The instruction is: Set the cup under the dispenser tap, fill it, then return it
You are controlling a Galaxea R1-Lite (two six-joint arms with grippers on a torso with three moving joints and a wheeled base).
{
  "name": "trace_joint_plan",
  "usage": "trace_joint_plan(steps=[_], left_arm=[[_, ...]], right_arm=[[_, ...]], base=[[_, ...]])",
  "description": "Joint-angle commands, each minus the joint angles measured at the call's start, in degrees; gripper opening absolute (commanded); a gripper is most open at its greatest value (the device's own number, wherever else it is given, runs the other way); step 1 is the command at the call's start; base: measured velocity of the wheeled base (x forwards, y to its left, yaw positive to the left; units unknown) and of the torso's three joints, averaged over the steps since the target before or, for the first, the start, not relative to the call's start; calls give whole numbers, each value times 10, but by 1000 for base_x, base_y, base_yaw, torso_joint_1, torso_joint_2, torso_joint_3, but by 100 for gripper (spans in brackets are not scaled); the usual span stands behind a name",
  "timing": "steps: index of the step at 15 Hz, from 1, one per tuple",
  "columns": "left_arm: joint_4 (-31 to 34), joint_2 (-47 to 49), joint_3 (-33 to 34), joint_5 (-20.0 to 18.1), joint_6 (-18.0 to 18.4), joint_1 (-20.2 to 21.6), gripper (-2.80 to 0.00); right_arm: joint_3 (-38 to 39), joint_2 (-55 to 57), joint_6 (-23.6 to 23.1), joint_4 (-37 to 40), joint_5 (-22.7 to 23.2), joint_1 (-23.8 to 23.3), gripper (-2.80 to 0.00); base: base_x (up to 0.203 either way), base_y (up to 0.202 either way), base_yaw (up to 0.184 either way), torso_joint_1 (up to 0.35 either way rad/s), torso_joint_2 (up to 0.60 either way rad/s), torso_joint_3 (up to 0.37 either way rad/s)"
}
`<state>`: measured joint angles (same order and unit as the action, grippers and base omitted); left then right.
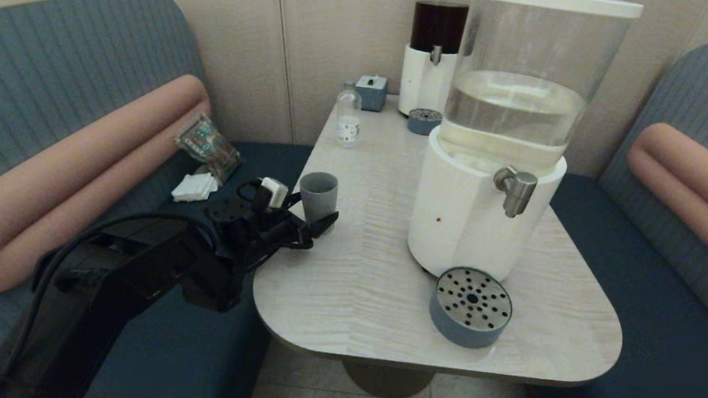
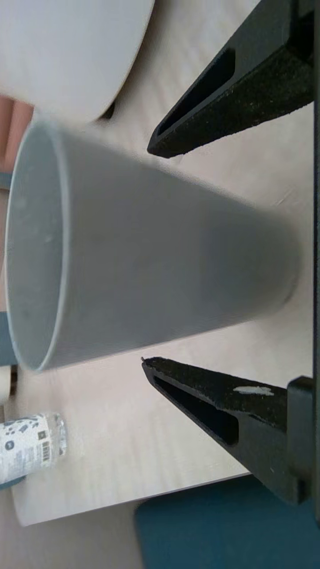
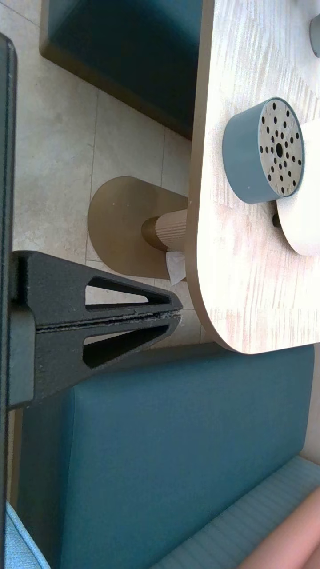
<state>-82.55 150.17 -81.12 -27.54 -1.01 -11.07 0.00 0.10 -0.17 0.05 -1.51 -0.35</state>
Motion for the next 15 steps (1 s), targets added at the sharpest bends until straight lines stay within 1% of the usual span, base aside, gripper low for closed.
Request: trace_joint_plan(steps=[1, 3, 5, 7, 10, 13, 14, 15], left_arm=[[-26, -22, 53, -2, 0, 0, 0], [-47, -36, 102, -2, -1, 0, 0], [-50, -66, 159, -4, 1, 0, 0], [-51, -107, 211, -4, 5, 0, 0], [-51, -177, 272, -3, 8, -1, 0], [-51, -256, 327, -2, 9, -4, 0], [-51, -288, 347, -2, 8, -6, -280], [-51, -321, 367, -3, 8, -8, -280]], right_arm=[[1, 1, 0, 0, 0, 0, -280], [1, 1, 0, 0, -1, 0, -280], [0, 1, 0, 0, 0, 0, -280], [0, 1, 0, 0, -1, 0, -280], [0, 1, 0, 0, 0, 0, -280], [-31, 1, 0, 0, 0, 0, -280], [-14, 1, 0, 0, -1, 0, -280], [1, 1, 0, 0, -1, 0, -280]], base=[[0, 0, 0, 0, 0, 0], [0, 0, 0, 0, 0, 0], [0, 0, 0, 0, 0, 0], [0, 0, 0, 0, 0, 0], [0, 0, 0, 0, 0, 0], [0, 0, 0, 0, 0, 0], [0, 0, 0, 0, 0, 0], [0, 0, 0, 0, 0, 0]])
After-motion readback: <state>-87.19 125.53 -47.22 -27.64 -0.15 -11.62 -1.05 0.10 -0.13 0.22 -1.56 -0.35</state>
